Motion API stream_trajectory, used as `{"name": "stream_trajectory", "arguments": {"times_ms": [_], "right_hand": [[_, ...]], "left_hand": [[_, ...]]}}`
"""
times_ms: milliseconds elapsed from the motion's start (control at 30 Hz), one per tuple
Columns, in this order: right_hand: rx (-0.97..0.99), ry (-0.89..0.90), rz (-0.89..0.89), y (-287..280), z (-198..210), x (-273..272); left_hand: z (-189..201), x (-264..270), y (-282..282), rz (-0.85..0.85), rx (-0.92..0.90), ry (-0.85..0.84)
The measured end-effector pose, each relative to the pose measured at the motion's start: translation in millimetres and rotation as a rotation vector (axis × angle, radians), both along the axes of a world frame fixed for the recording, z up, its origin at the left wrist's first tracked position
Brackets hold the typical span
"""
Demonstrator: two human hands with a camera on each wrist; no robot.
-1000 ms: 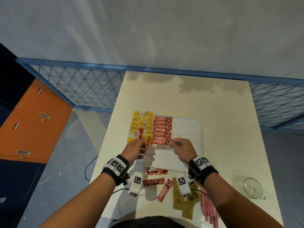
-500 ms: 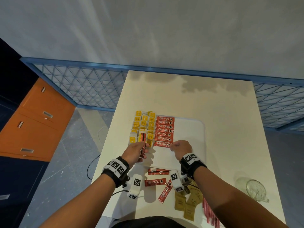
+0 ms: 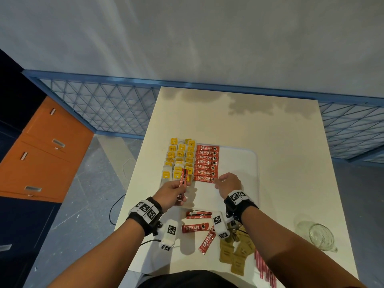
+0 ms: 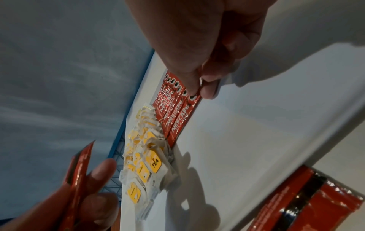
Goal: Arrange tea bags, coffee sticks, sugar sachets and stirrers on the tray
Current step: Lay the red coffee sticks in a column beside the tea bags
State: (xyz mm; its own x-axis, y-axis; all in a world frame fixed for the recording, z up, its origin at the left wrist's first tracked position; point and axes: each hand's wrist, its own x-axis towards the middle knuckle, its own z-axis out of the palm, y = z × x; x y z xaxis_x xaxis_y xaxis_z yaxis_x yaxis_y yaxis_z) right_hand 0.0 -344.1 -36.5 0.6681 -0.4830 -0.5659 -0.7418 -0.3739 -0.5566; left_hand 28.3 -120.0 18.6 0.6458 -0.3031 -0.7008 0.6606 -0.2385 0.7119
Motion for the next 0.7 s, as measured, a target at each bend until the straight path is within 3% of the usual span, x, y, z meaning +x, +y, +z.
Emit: {"name": "stream_trajectory", "arguments": {"times_ms": [133, 367, 500, 700], "right_hand": [[0.028, -0.063, -0.001, 2, 6, -2], [0.377, -0.254, 0.137, 14, 38, -6], [0.493, -0.224, 0.156, 19, 58, -8], [0.425, -0.134, 0.086, 17, 58, -13]], "left_hand": [[-2, 0, 3, -0.091, 0.009, -0.032], [-7, 2, 2, -0.323, 0.194, -0.268], [-7, 3, -2, -0.497, 0.326, -0.452], [0, 0, -13, -0.631, 0.436, -0.627]]}}
